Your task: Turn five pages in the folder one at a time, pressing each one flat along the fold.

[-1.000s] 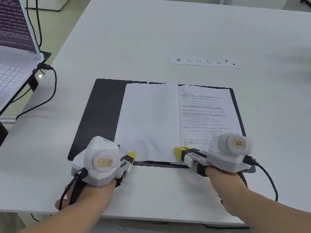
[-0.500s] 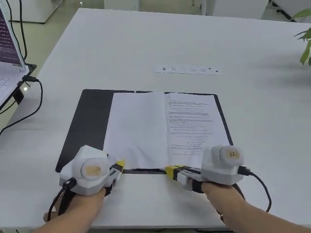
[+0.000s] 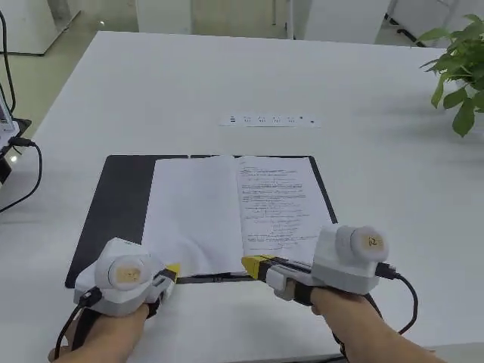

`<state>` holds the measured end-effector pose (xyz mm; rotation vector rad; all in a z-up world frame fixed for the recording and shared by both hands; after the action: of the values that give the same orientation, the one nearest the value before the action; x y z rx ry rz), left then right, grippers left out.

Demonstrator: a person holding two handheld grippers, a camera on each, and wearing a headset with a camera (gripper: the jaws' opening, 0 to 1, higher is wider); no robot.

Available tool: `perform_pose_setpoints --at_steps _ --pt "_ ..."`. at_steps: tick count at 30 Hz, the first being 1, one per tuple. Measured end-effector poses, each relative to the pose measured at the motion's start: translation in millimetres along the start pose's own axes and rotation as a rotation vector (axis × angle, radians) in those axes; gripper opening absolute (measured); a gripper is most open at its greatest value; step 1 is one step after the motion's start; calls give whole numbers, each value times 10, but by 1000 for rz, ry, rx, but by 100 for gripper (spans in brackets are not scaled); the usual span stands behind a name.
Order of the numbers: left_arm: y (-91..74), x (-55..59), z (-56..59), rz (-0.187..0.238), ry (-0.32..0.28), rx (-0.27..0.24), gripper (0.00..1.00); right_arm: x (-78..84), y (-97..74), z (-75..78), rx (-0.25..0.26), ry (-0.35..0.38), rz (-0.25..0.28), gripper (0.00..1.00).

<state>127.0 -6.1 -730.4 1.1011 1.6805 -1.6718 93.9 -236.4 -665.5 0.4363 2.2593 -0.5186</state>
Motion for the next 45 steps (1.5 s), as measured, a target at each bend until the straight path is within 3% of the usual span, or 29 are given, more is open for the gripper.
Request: perform_pose_setpoints --at_steps 3,5,10,15,21,26,30,36,41,45 --pt "-13 -34 8 -29 1 9 37 -90 -74 -85 5 -9 49 0" --pt "-47 -52 -1 -80 -37 3 39 -153 -135 -132 13 -30 69 0" --pt "-167 -181 -45 -46 -90 24 38 -265 -318 -195 55 -69 82 0" --pt "-366 -376 -108 -15 -165 43 40 -335 -495 -203 98 -91 85 14" --pt "-639 -534 -196 1 -203 53 44 -336 -640 -189 134 -115 57 30" --pt "-855 -613 -231 18 -227 56 48 -321 -718 -156 159 -119 35 43" --pt "-968 -656 -297 22 -244 47 57 -322 -782 -158 191 -141 24 53" --pt "-1177 -727 -306 40 -215 35 67 -327 -883 -143 234 -151 21 72" --pt "-1270 -683 -340 35 -146 6 79 -349 -995 -91 279 -155 35 84" --pt "-1314 -634 -367 25 -150 -15 88 -362 -1060 -73 312 -148 45 93"
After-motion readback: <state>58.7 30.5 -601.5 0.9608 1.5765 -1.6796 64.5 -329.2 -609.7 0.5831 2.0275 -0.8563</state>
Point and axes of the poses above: the centre of the closed fingertips' face, and the gripper's own axes: y roughly forward along the fingers, z roughly to its right, x roughly out of its underside, the point moved 10 cm from there along -y, roughly backward along the fingers, and after that the axes turned 14 degrees about -x, right-handed, at the moved point
